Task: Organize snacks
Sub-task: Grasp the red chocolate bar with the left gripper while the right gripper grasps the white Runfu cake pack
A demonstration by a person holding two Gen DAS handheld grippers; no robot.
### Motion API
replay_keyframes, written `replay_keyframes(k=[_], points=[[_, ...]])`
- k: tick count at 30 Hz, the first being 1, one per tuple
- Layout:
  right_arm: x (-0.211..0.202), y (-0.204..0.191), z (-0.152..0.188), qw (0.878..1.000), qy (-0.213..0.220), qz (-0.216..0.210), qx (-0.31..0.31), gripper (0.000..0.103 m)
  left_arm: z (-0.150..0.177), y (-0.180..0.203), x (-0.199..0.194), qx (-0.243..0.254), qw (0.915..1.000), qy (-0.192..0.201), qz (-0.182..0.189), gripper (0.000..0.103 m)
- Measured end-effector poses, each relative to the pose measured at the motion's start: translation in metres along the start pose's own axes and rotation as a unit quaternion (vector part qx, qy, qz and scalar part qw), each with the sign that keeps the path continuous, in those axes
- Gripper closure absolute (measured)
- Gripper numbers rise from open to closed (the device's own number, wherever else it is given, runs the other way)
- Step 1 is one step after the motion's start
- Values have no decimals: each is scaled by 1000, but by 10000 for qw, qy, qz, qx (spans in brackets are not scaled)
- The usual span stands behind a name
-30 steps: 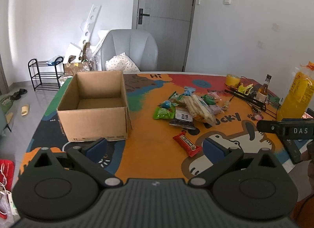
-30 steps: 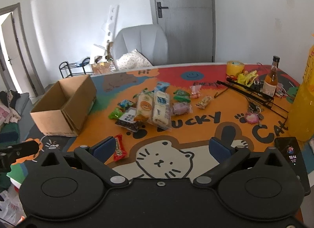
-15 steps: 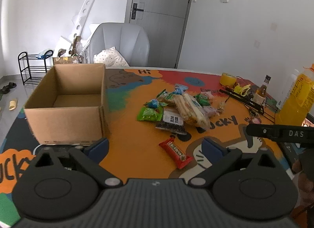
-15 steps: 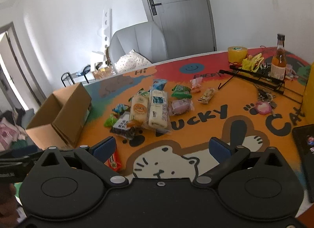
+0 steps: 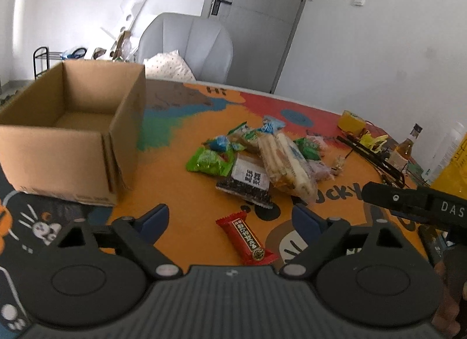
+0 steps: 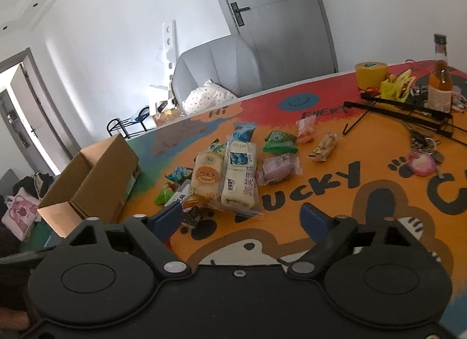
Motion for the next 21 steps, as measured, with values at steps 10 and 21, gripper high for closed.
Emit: replay_keyframes(k=[10, 21], points=[[29, 12, 0, 9992, -117, -237, 291, 31, 13, 6, 44, -41, 9990, -415, -169, 34], [52, 21, -1, 9980, -168, -281, 539, 31, 16, 13, 64, 207, 9974, -498, -468, 73]])
Point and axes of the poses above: each gripper's, at about its wrist camera, not at the fingertips, and x roughly the way its jaws point, y to its right, z to its underside, the point moved 5 cm from there along x, roughly the way its jaws point
